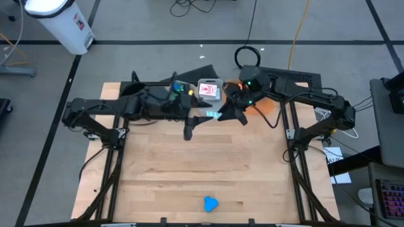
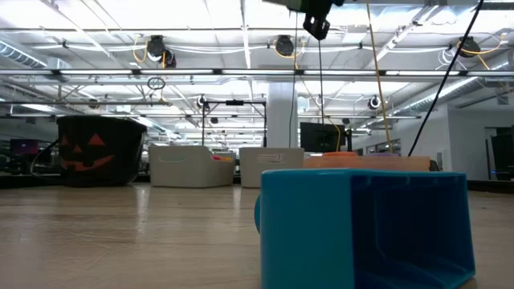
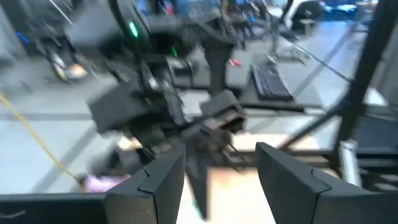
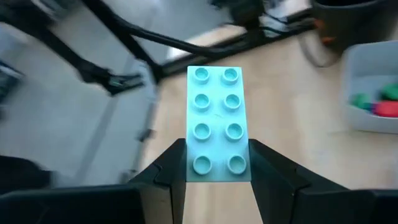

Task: Pick & Place Toys
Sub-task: Put the light blue game piece into the left gray bin

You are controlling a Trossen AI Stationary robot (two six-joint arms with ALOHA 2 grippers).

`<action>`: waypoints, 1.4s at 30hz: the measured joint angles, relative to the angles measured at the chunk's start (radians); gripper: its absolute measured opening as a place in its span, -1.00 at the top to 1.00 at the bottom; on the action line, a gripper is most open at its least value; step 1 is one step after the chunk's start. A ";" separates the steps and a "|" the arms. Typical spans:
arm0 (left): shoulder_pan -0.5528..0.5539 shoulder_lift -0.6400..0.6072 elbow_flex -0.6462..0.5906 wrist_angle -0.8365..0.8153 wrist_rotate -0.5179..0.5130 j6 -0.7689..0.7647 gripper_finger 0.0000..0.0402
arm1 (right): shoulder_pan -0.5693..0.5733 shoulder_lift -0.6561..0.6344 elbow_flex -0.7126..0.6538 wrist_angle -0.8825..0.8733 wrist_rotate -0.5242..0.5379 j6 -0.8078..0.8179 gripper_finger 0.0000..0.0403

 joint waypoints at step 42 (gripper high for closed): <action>0.129 0.153 0.000 -0.245 0.110 0.002 -0.01 | 0.099 -0.001 -0.001 -0.129 0.333 -0.342 0.39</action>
